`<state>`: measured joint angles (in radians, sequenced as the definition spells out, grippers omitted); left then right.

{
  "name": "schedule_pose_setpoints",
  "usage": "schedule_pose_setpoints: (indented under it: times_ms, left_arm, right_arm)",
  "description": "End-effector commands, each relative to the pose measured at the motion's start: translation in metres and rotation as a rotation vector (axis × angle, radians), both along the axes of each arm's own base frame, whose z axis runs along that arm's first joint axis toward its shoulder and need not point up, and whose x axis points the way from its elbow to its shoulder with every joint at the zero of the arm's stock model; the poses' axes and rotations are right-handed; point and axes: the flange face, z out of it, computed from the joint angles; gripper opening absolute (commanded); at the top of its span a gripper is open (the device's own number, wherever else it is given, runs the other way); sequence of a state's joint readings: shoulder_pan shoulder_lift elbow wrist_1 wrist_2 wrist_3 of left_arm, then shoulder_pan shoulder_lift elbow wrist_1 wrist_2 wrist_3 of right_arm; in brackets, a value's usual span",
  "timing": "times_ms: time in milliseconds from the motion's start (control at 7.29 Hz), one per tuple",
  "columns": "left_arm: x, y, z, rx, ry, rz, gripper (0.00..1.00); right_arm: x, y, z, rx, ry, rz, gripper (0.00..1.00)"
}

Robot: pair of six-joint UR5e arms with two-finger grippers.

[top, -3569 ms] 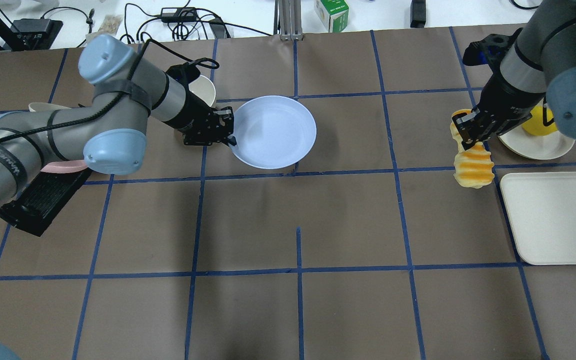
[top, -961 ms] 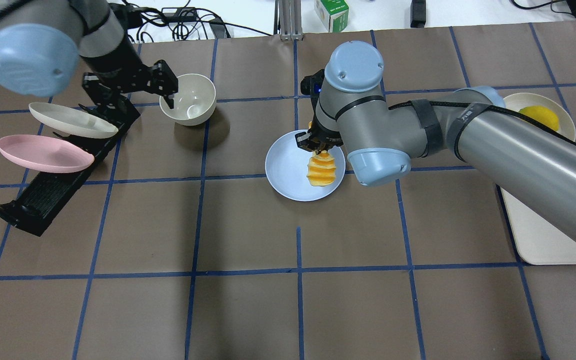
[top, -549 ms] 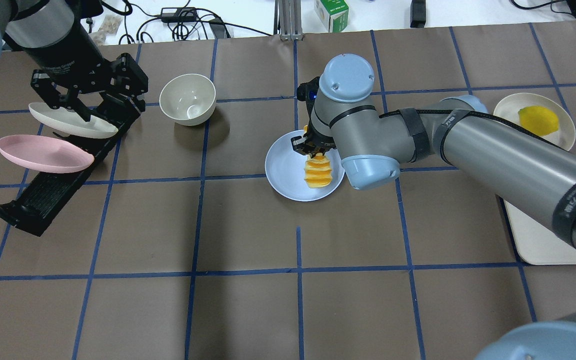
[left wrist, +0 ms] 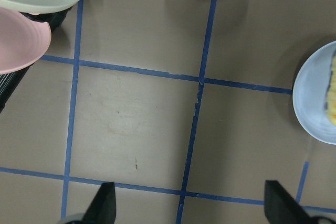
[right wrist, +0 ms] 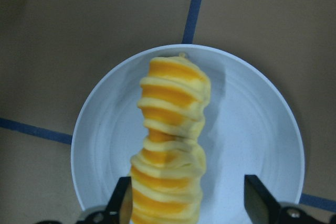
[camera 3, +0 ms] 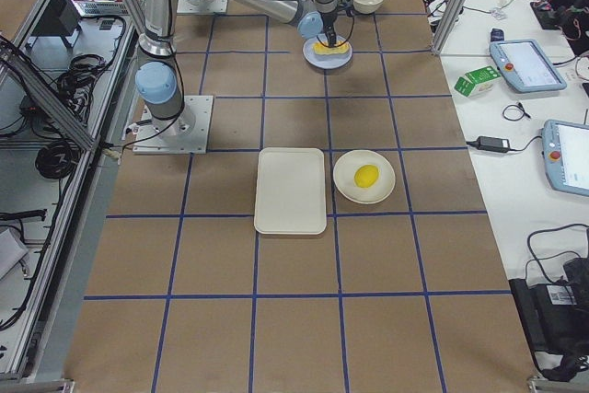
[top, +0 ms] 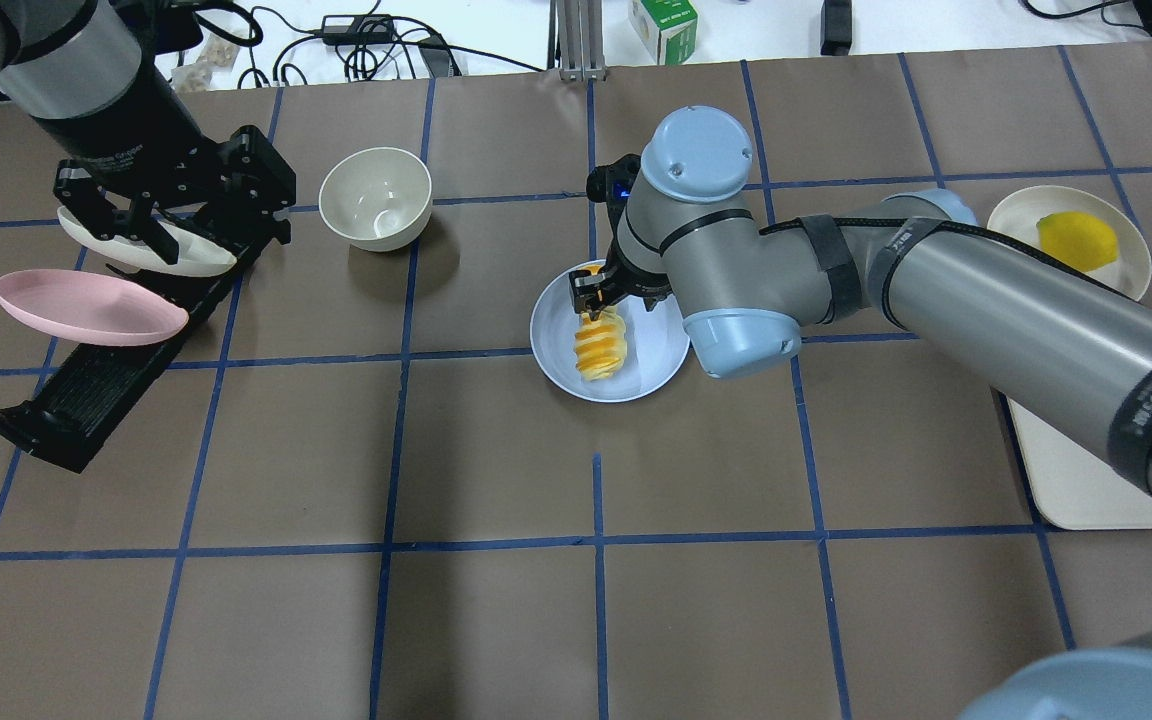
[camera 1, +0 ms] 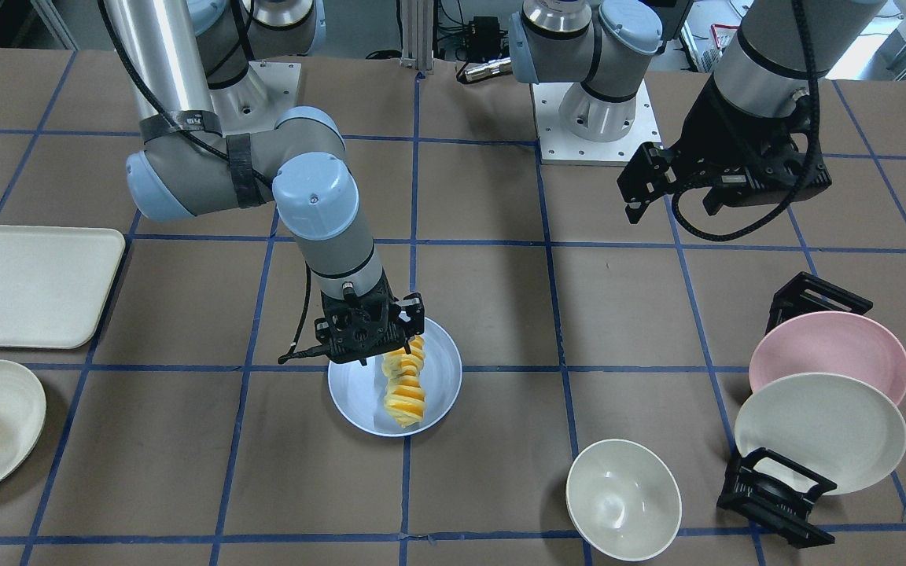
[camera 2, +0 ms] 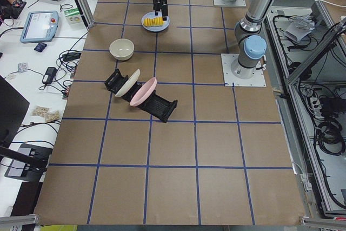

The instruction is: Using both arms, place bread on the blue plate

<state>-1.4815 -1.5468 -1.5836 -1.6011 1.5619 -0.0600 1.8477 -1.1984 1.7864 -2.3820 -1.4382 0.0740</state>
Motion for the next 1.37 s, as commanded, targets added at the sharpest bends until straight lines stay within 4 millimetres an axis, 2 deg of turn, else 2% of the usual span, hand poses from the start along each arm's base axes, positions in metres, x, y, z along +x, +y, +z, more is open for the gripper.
schedule_pose_setpoints:
  times_ms: [0,137,275,412,549,686,824,961,1235]
  left_arm:
    - [-0.001,0.013,-0.002,-0.002,-0.001,-0.010,1.00]
    - [-0.001,0.014,-0.001,-0.007,-0.002,-0.010,1.00]
    - [-0.002,0.015,0.000,-0.011,-0.001,-0.010,1.00]
    - [-0.001,0.015,0.001,-0.014,-0.002,-0.011,1.00]
    - [-0.001,0.015,0.000,-0.013,-0.002,-0.022,1.00]
    - [-0.001,0.014,0.000,-0.015,-0.001,-0.027,1.00]
    - [-0.001,0.014,0.000,-0.016,-0.001,-0.028,1.00]
    - [-0.001,0.012,-0.001,-0.015,-0.001,-0.030,1.00]
    - [-0.001,0.012,-0.001,-0.015,-0.001,-0.028,1.00]
  right_arm:
    - [-0.022,0.012,0.064,-0.073,0.019,0.080,1.00]
    - [-0.045,0.025,0.107,-0.068,0.024,0.062,1.00]
    - [-0.075,0.037,0.121,0.028,0.045,0.019,1.00]
    - [-0.114,0.042,0.138,0.115,0.094,-0.049,1.00]
    - [-0.147,0.039,0.147,0.155,0.179,-0.069,1.00]
    - [-0.153,0.044,0.155,0.192,0.231,-0.052,1.00]
    - [-0.149,0.052,0.174,0.202,0.220,-0.059,1.00]
    - [-0.145,0.046,0.203,0.182,0.220,-0.038,1.00]
    - [-0.137,0.014,0.237,0.157,0.217,-0.031,1.00]
